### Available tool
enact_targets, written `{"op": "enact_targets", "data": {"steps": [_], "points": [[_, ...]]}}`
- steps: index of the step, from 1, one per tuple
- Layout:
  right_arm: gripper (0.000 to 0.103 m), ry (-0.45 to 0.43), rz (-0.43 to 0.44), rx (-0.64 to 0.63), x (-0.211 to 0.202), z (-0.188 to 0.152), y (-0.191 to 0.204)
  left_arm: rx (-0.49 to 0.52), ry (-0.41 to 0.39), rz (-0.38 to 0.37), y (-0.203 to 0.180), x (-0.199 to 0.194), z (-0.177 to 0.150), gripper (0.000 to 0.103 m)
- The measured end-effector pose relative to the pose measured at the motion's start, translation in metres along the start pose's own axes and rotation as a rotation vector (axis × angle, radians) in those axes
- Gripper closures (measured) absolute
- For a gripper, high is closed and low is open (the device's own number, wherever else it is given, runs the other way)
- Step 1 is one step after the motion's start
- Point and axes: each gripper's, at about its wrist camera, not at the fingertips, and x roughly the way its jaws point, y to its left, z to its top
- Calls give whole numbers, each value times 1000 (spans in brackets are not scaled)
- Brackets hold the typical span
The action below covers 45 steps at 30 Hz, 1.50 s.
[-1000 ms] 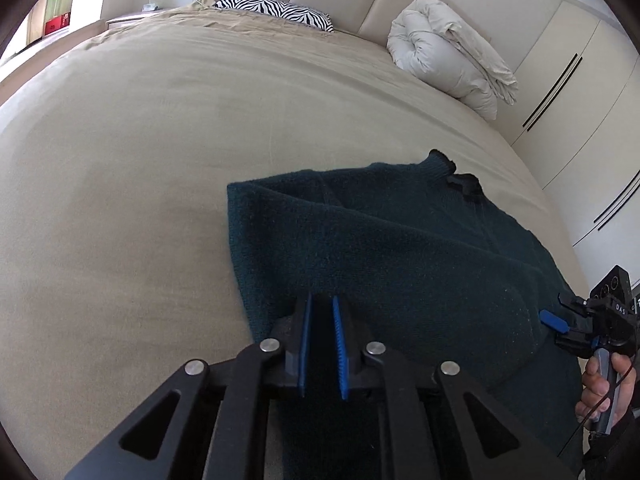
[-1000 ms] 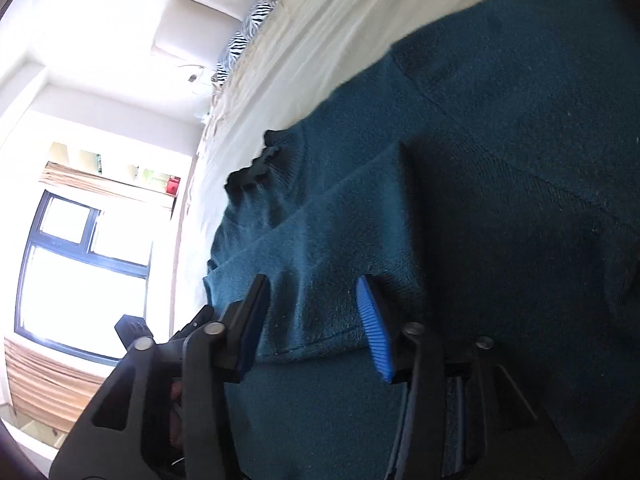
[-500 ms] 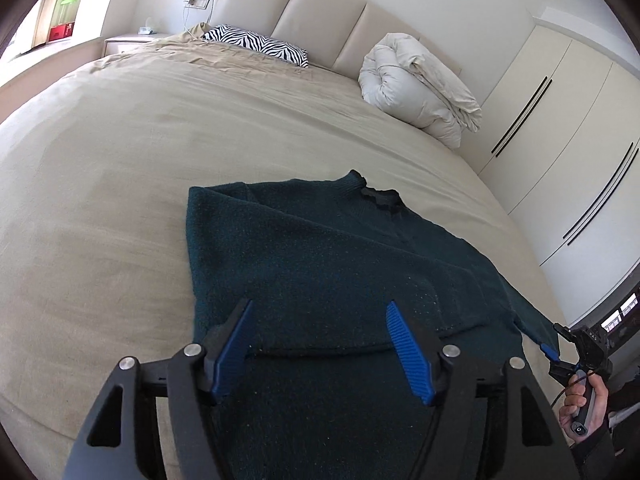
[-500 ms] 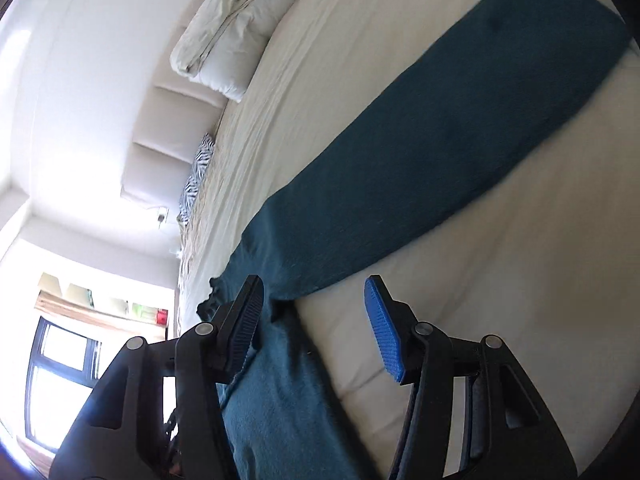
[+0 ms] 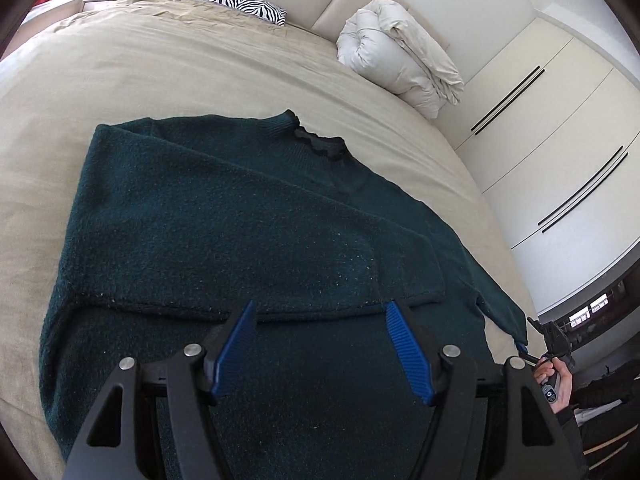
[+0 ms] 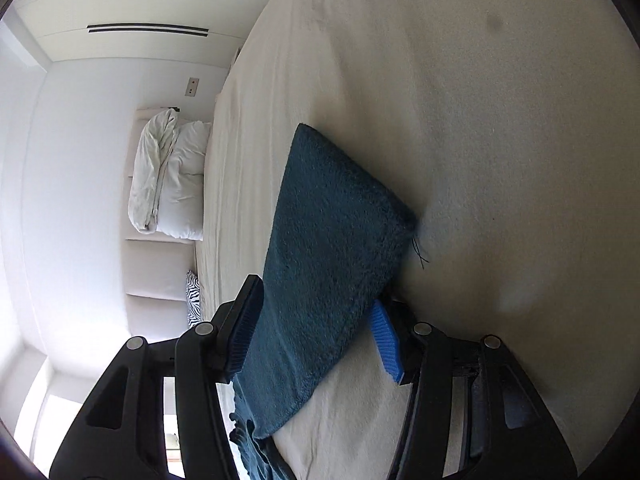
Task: Fold small clothes
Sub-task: 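Grasp the other sleeve with the right gripper and lift it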
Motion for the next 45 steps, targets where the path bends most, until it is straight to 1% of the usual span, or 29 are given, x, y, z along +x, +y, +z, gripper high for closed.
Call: {"op": "enact_targets", "data": {"steps": [2,3,4,5,7,9,11,13,15,16,18,20,22,24,26,28,29,31,33,35,36,37,38,40,41,42,43,44,45], "points": [[56,-24,-14,-3,4,14,1,-11,7,-7,-1,3,2,32],[62,-37,-35,-21,6,19,5,-18,9,-12,-1,5,2,32],[78,-37,-55,-51,9,24,9,-28,12,-18,0,6,4,32],[91,-22,-80,-84,13,26,15,-37,16,-21,0,7,5,32],[95,-18,-126,-161,16,21,37,-43,17,-37,-2,9,8,32],[95,-20,-135,-306,16,-1,75,-44,10,-58,-5,9,12,32],[95,1,-147,-476,22,-38,120,-56,8,-86,-8,9,16,32],[95,49,-135,-657,32,-89,166,-76,5,-121,-11,8,19,31],[95,117,-133,-886,47,-155,206,-103,6,-152,-12,9,21,27],[95,150,-133,-1029,52,-198,222,-121,10,-170,-12,10,22,24],[96,219,-145,-1284,64,-279,234,-165,24,-217,-12,14,21,21],[96,282,-169,-1454,80,-342,228,-215,47,-270,-12,21,19,19],[96,329,-197,-1508,90,-378,211,-272,82,-340,-15,30,16,19],[96,340,-213,-1529,95,-399,199,-304,104,-398,-20,38,14,18],[96,329,-220,-1556,95,-412,195,-300,124,-415,-30,46,17,14],[95,317,-221,-1597,77,-425,180,-306,140,-437,-38,55,20,12],[95,312,-220,-1617,76,-432,178,-308,155,-446,-42,61,22,10],[94,318,-207,-1617,77,-438,177,-307,200,-443,-50,75,26,8],[94,345,-197,-1587,75,-438,174,-285,257,-398,-57,90,26,8],[89,372,-197,-1570,81,-443,171,-269,295,-373,-63,102,22,10],[88,385,-195,-1564,80,-444,169,-267,306,-367,-65,105,19,17],[87,399,-195,-1558,79,-444,166,-271,315,-370,-65,108,17,29],[85,413,-193,-1553,78,-442,164,-279,326,-376,-65,110,14,34],[84,428,-178,-1533,73,-437,160,-282,339,-368,-65,113,9,51],[81,434,-167,-1518,68,-433,159,-275,344,-358,-66,114,7,56],[79,438,-156,-1498,61,-429,157,-276,349,-354,-67,116,5,66],[74,438,-142,-1473,54,-424,154,-284,351,-352,-68,118,3,76],[64,439,-125,-1443,47,-418,152,-282,348,-346,-69,117,2,82],[55,436,-109,-1406,40,-412,149,-273,339,-335,-69,116,0,93]]}}
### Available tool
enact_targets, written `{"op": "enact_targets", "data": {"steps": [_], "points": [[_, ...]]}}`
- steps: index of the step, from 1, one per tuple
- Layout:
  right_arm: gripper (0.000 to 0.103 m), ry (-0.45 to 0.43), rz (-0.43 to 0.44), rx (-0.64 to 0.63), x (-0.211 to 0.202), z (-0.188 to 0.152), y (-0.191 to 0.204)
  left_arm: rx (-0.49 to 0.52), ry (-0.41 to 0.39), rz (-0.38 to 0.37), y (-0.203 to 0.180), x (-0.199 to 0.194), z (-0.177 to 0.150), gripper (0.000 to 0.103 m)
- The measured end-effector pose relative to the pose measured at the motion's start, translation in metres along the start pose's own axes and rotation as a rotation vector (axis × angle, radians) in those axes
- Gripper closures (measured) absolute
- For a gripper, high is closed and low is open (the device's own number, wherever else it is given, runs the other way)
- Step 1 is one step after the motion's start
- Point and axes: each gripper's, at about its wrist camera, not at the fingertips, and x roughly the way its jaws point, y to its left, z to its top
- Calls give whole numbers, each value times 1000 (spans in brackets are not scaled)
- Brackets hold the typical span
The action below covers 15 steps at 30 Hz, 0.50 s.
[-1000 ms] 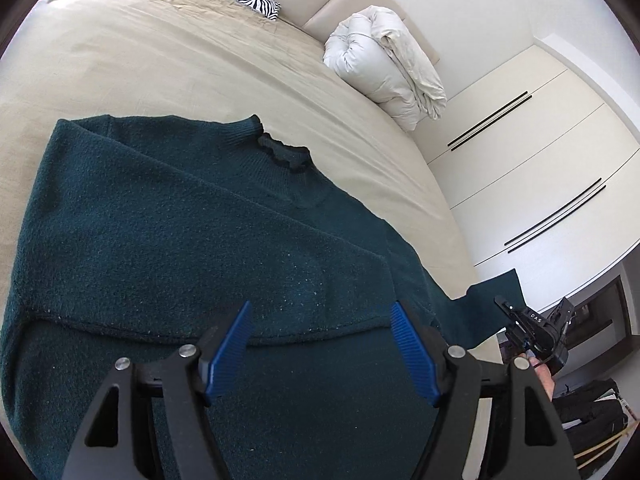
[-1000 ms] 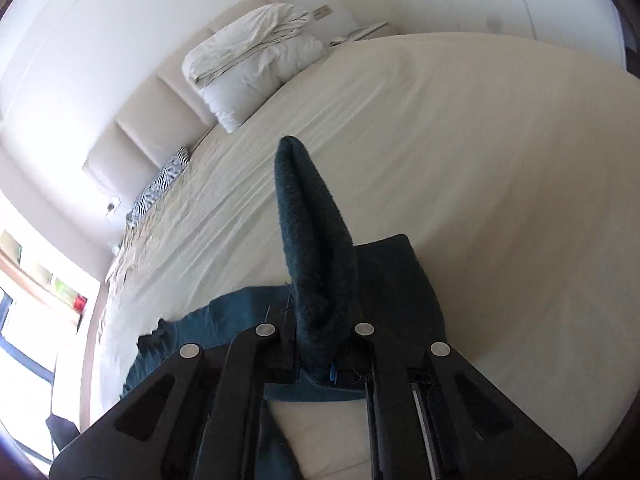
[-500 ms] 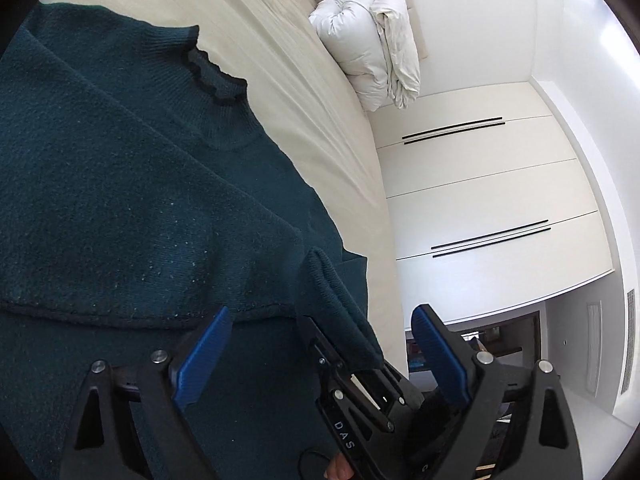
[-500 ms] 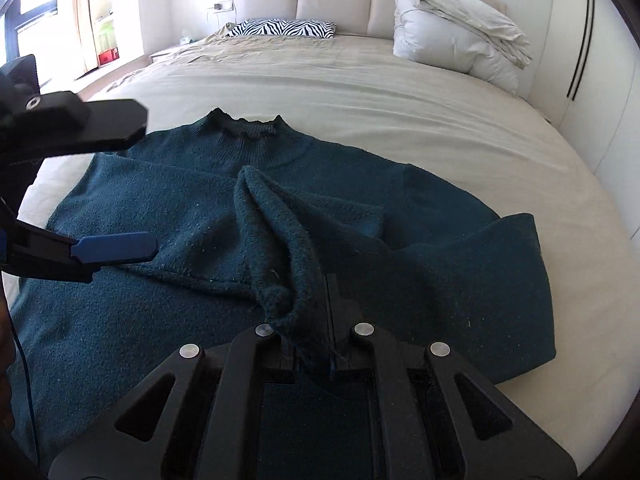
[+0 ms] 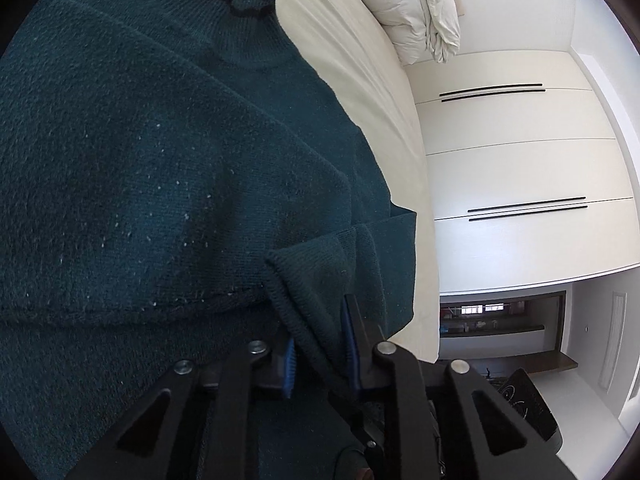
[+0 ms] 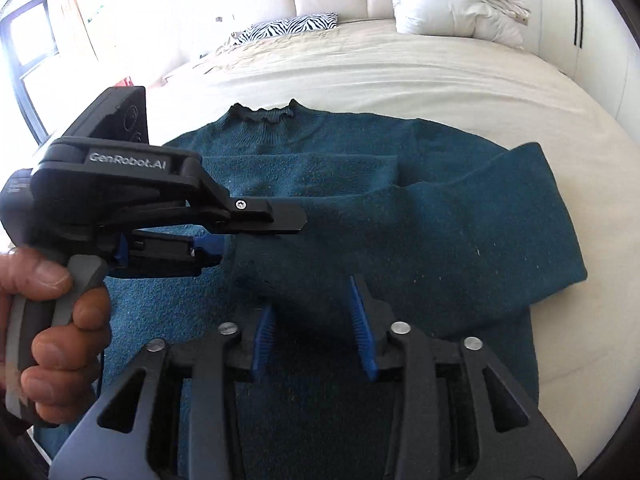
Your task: Fold small clothes
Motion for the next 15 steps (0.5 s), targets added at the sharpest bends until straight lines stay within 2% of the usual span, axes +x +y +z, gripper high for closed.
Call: {"op": "enact_targets", "data": {"steps": [1,2,4,8,11,15], "points": [[43,-21,12,38,-8,-6,-5,9,-7,5,-3,-2,-1,94],[41,-43,27,72,-16,-11,-10,23,-10,6,-5,-2,0,94],[41,-49,73,137,-24,-22,-23,64,-24,29,-15,-9,2,94],[40,20,134,264,-19,-42,-54,163,-87,69,-40,-40,12,94],[40,4,177,323,-22,-52,-68,229,-129,93,-53,-71,20,94],[40,-4,215,371,-24,-59,-79,273,-165,74,-59,-109,25,94]]}}
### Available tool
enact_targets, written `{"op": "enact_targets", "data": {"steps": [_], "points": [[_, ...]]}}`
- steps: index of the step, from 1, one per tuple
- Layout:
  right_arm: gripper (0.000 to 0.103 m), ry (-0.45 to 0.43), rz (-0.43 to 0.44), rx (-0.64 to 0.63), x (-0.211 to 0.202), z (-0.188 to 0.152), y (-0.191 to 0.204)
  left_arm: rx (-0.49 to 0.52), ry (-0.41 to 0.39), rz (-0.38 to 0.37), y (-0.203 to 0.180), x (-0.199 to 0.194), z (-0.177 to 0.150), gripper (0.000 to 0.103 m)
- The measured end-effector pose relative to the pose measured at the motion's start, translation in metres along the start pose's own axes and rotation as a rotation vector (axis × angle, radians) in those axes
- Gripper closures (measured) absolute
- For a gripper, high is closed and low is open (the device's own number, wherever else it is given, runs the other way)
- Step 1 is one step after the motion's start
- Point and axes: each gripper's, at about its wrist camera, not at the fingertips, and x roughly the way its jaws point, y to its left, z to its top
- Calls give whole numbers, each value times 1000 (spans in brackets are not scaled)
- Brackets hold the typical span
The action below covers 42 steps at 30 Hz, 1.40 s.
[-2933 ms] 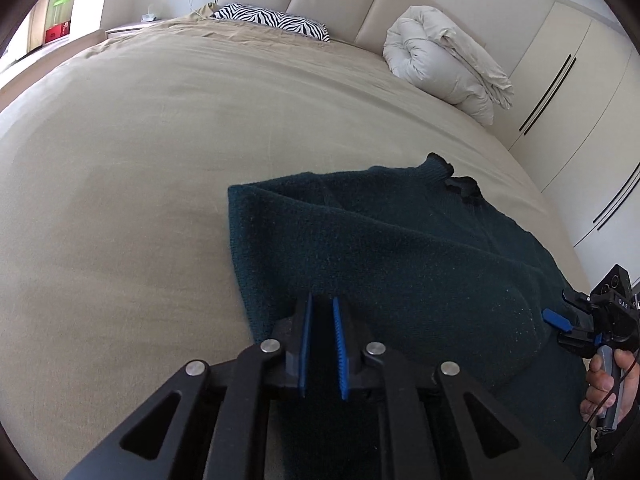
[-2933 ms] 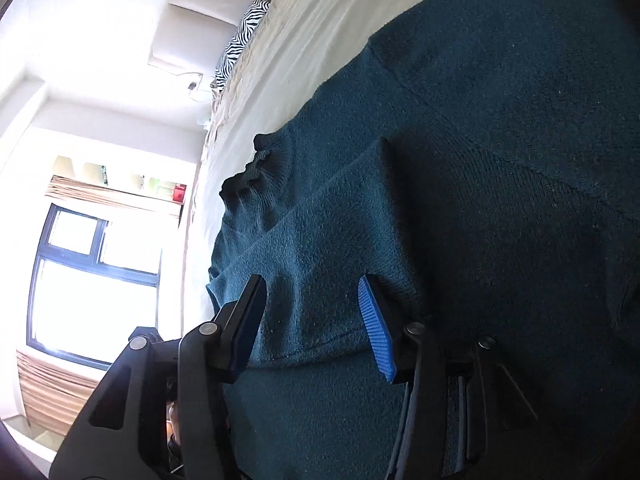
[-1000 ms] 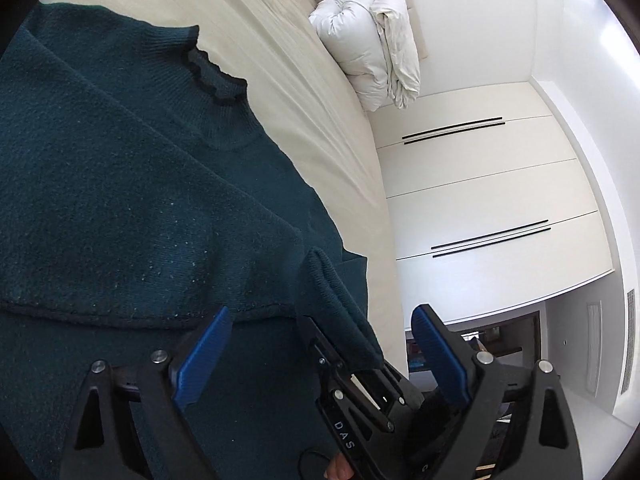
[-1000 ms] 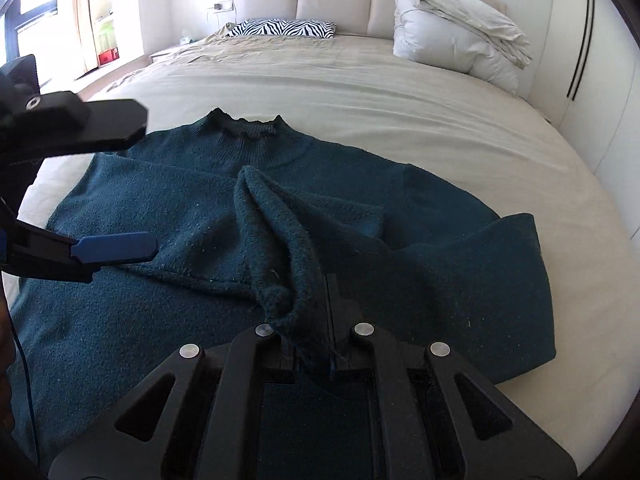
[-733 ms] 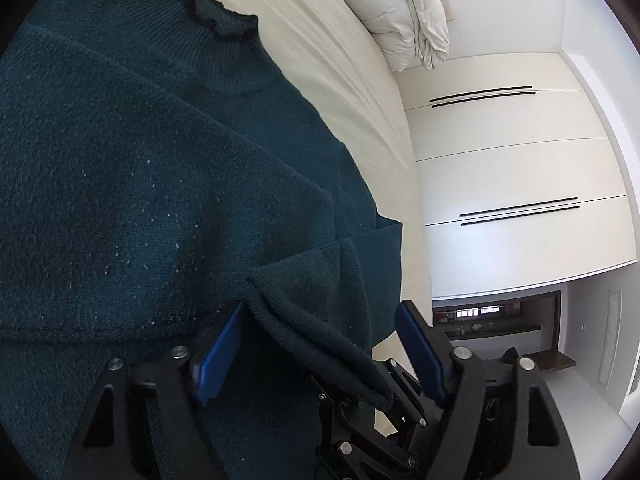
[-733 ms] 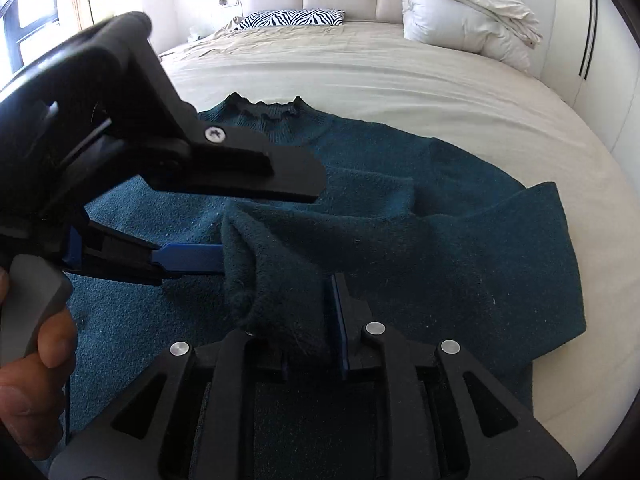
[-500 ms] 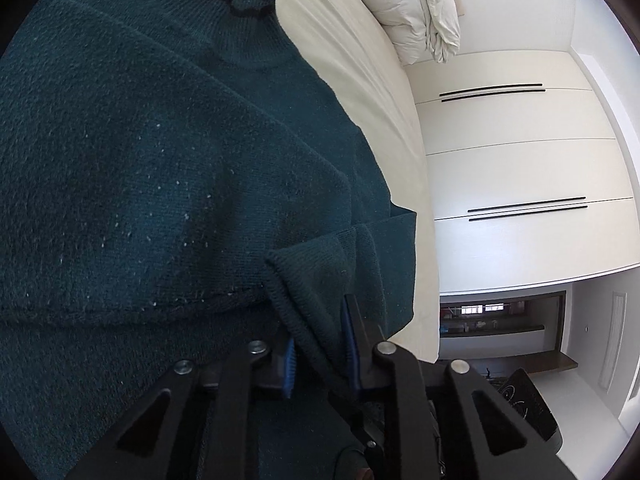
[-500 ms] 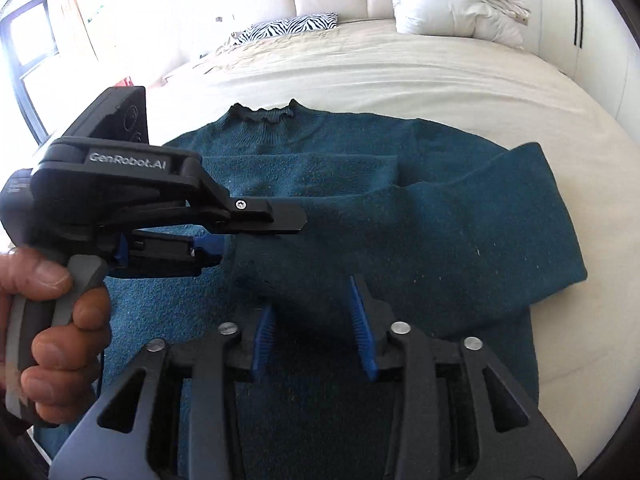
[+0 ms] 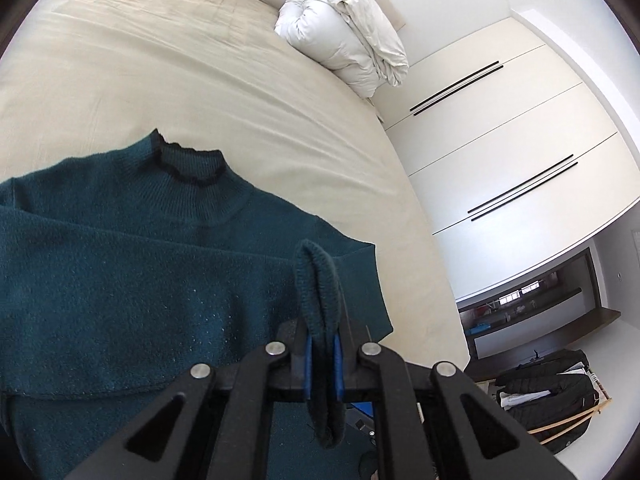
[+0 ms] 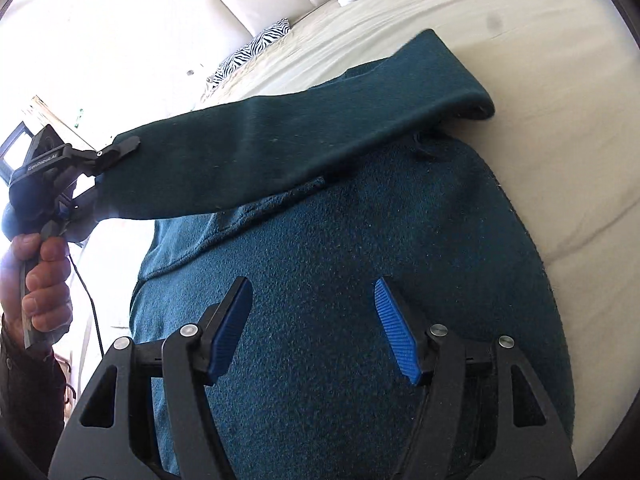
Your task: Fold small clothes
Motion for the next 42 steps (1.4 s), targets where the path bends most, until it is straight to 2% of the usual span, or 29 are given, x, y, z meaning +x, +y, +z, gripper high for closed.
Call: {"op": "enact_targets", "data": {"steps": [4,9,14,22,28,35,42], "points": [[40,-11,11,1,-3,-2,-6,42,-47,24,8,-33,9,94],[40,-13,16,5,-4,1,-10,22,-28,110,48,-49,13,94],[40,-15,27,14,1,7,-12,-74,-3,178,105,-53,4,94],[40,-16,43,72,-8,15,-23,-142,14,180,154,-38,-4,94],[40,-10,57,99,-11,19,-24,-135,-1,181,163,-32,-3,94],[40,-37,175,284,-3,50,-39,-107,-5,194,164,-30,-1,94],[40,-58,245,520,39,94,-65,-121,-25,174,171,-30,-6,94]]}}
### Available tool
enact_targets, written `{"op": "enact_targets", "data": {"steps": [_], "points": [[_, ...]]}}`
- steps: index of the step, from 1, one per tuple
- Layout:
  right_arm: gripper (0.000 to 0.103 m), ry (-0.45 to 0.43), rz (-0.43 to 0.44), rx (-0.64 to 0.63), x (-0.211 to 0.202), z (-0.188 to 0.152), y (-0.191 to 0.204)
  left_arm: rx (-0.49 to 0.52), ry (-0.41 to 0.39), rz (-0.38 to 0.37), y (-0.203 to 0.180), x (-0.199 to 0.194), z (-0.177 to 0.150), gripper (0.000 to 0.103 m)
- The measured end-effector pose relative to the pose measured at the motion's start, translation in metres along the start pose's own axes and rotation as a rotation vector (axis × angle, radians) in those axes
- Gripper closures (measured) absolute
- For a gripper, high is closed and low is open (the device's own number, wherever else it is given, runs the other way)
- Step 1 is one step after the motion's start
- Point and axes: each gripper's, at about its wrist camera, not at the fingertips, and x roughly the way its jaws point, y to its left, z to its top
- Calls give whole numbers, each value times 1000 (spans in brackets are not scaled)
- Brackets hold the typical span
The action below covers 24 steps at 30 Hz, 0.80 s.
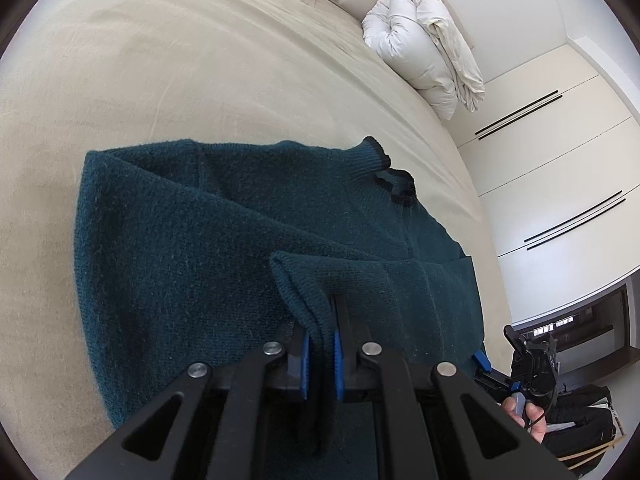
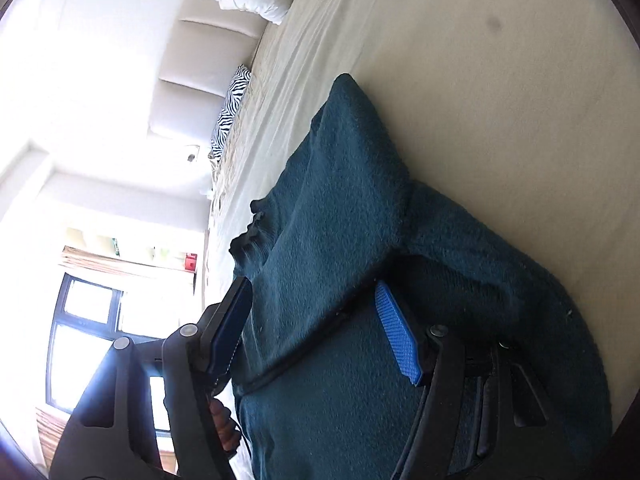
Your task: Fold small clothes
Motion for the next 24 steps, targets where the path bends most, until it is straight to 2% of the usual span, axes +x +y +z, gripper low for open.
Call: {"op": "enact_targets", "data": {"steps": [4,6,10,14,19,22,24], "points": [[41,-96,57,90,-7,19,-10,6,-7,-2,-3,0,0,94],[42,-113,76,109,-8,22,-14,13,-9,-2,-5,2,-1,94],[46,-119,63,75,-7,20,-14,5,-13,-7,-4,4,0,94],[51,-118,83,98,-8,20,-21,10,-2,-11,0,5,0,90],[46,-52,46,21,-25,3,-7,-5,4,-44,7,5,1,90],[46,-71,67,-20,-50,5,5,-9,0,-50,8,7,1,90],[46,-86,76,-53,-59,19,16,-11,-3,-49,8,8,1,90]]}}
